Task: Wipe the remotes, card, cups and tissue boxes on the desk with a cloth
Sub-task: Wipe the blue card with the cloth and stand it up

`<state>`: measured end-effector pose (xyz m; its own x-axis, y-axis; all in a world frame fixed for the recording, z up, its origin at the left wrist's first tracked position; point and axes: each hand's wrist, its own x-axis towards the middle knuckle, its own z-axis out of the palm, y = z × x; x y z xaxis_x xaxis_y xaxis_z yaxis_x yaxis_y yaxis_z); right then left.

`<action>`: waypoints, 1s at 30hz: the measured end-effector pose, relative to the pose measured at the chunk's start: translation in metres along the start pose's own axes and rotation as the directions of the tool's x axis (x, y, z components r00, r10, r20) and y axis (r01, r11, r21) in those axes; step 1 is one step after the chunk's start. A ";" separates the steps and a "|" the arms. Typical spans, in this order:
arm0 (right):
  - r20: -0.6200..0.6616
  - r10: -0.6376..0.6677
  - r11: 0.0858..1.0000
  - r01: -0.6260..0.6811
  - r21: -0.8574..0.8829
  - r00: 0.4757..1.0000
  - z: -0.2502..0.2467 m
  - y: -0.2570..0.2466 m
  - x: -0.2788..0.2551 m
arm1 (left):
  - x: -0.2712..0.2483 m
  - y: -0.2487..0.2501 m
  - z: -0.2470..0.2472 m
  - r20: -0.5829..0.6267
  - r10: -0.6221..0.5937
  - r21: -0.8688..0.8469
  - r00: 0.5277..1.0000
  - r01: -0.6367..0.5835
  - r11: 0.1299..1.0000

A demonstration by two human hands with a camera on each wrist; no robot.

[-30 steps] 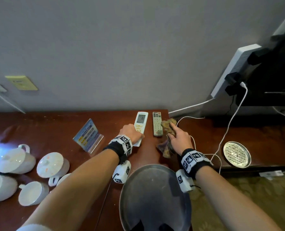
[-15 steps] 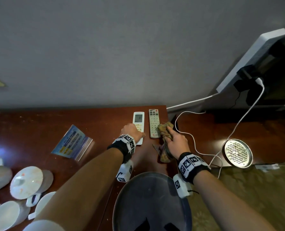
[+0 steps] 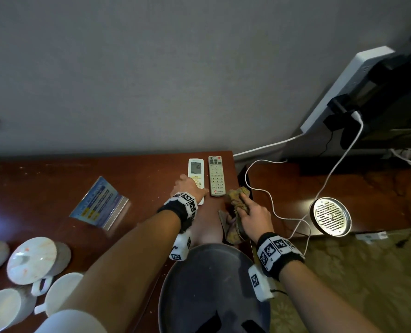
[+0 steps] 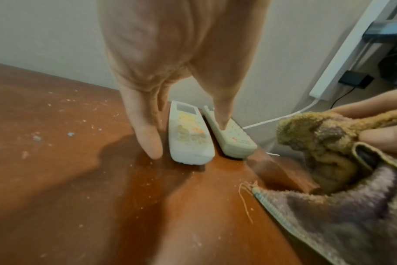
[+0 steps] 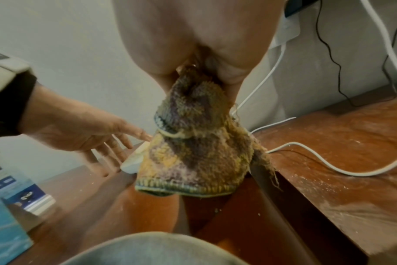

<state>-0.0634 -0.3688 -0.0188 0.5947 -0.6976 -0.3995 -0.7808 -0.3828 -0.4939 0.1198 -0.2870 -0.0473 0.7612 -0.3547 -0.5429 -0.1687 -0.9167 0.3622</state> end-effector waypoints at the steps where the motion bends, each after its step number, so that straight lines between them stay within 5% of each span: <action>1: -0.013 -0.015 1.000 0.015 0.010 1.000 -0.002 -0.002 -0.004 | -0.006 -0.001 -0.003 -0.004 0.016 0.012 1.000 -0.016 1.000; 14: -0.158 -0.253 0.965 0.261 0.032 0.955 -0.016 -0.037 -0.090 | -0.137 -0.056 -0.073 -0.267 0.231 0.093 0.936 -0.214 0.972; 30: -0.062 -0.469 0.883 0.470 0.008 0.881 0.037 -0.106 -0.152 | -0.218 -0.195 -0.121 -0.415 0.048 -0.013 0.909 -0.059 0.998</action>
<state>-0.0640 -0.1998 0.0654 0.8783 -0.4725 -0.0727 -0.4079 -0.6613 -0.6296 0.0624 -0.0087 0.0917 0.9433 -0.2900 -0.1615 -0.2052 -0.8919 0.4030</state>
